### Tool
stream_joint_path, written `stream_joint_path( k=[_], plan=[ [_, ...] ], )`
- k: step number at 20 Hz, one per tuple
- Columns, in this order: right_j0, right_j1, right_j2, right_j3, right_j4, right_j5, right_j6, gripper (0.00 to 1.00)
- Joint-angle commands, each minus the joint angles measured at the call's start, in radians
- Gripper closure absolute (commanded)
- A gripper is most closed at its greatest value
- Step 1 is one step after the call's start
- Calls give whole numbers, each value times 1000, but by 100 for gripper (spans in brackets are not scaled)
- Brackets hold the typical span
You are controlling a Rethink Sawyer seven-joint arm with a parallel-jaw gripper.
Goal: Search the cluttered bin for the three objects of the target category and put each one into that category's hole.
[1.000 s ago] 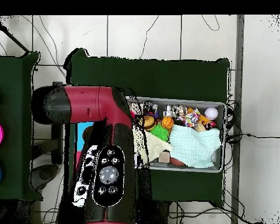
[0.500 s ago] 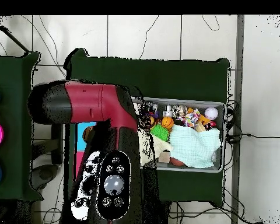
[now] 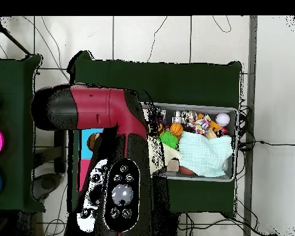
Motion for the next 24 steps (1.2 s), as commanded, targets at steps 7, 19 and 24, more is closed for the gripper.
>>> stream_joint_path(
  k=[7, 19, 24],
  plan=[
    [-31, 47, 34, 98, -23, 113, 107, 100],
    [-44, 54, 43, 120, -26, 42, 106, 100],
    [-42, 57, 42, 123, -26, 35, 112, 100]
  ],
)
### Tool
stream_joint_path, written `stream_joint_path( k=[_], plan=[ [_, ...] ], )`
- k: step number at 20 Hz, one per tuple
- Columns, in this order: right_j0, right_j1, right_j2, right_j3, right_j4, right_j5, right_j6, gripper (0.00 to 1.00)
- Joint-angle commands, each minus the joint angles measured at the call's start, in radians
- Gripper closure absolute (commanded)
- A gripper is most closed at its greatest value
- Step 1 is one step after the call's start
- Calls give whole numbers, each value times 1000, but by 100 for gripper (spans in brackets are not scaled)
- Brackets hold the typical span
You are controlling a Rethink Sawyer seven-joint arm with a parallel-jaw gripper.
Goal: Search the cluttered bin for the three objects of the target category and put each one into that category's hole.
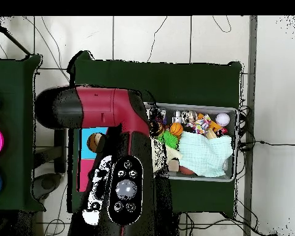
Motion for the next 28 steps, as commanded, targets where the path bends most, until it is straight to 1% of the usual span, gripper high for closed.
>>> stream_joint_path(
  k=[1, 15, 23, 28],
  plan=[
    [-32, 37, 42, 123, -18, 32, 115, 100],
    [-18, 51, 42, 124, -9, -13, 157, 100],
    [-9, 69, 22, 116, -32, -31, 161, 100],
    [-24, 72, 36, 144, -32, -85, 155, 100]
  ],
)
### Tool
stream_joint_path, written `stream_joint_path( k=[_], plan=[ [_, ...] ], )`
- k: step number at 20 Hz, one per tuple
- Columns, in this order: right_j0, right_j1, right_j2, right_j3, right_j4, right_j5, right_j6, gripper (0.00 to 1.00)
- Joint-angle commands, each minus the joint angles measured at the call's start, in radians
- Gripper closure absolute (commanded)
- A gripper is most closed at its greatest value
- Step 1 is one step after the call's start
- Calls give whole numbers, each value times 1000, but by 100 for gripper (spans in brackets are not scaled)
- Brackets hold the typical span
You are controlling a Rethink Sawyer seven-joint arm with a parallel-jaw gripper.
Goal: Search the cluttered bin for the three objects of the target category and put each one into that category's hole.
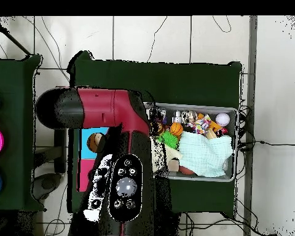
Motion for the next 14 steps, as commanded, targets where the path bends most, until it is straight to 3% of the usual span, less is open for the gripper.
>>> stream_joint_path(
  k=[1, 14],
  plan=[
    [-32, 61, 44, 143, -26, -94, 149, 100],
    [-35, 75, 48, 164, -13, -162, 148, 100]
  ],
)
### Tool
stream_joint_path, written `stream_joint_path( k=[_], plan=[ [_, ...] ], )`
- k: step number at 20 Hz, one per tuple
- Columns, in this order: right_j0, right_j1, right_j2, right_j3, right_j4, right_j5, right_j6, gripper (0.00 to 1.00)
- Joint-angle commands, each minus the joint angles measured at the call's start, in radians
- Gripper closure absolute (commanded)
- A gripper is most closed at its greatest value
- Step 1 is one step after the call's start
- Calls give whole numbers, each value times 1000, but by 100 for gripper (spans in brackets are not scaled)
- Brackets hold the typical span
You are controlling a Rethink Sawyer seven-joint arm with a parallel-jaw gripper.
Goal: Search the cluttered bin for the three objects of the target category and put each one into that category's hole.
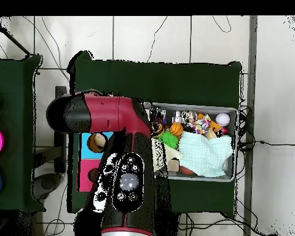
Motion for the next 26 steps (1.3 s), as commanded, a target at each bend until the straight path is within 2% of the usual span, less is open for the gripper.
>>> stream_joint_path(
  k=[1, 7, 17, 21, 26],
  plan=[
    [-30, 43, 45, 110, -12, -26, 149, 100],
    [-7, 42, 28, 115, -17, -13, 162, 100],
    [61, 61, -13, 106, 5, -19, 242, 100],
    [68, 67, -17, 103, 17, -22, 243, 100],
    [44, 59, 0, 126, 13, -30, 204, 100]
  ],
)
